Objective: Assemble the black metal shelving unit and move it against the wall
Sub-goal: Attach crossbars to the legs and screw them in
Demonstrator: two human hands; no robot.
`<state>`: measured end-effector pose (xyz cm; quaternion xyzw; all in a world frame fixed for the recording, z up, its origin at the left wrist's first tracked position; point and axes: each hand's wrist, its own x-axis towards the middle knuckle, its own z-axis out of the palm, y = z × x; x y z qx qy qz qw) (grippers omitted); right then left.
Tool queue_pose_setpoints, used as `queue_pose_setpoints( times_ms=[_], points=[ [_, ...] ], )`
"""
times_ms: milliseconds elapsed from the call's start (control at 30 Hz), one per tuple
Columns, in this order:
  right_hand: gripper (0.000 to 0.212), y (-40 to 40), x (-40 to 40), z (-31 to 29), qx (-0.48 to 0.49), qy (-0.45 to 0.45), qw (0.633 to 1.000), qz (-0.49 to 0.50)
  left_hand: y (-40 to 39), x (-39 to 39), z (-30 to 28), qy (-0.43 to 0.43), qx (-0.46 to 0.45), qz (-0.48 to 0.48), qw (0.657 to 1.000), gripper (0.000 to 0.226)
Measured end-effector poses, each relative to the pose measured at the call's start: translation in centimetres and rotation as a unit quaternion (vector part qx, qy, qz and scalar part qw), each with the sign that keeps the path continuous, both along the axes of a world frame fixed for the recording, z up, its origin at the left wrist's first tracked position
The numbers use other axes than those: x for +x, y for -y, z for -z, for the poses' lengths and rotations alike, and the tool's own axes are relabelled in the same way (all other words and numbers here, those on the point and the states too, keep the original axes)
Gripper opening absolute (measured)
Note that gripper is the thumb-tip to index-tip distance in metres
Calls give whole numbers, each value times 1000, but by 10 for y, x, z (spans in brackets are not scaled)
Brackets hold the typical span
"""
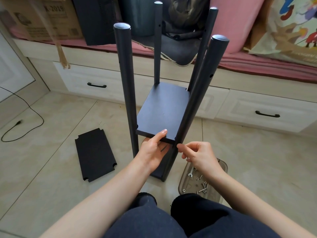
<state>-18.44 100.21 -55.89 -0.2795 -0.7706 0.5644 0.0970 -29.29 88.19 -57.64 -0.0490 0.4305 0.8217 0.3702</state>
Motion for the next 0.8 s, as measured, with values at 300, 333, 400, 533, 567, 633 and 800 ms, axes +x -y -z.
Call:
queue_pose_setpoints(
  times_ms=[300,333,400,533,567,633,800],
  points=[
    [11,0,7,3,17,-5,999,-30,1,-1,6,-42,-26,14,999,22],
    [10,0,8,3,23,-6,999,-34,1,-1,7,-45,-23,14,999,23],
    [13,-1,9,4,52,-7,998,-39,1,-2,9,-45,-12,10,999,29],
    [16,-1,9,6,108,-14,993,-46,1,-3,10,-46,-4,12,999,40],
    [15,-2,9,7,122,-19,991,-47,1,-3,11,-49,-6,13,999,41],
    [13,-1,10,8,157,-36,986,-50,1,-4,11,-54,-5,13,998,37],
    [11,3,13,14,224,-87,970,-32,1,-4,12,-53,4,6,999,43]
  ],
)
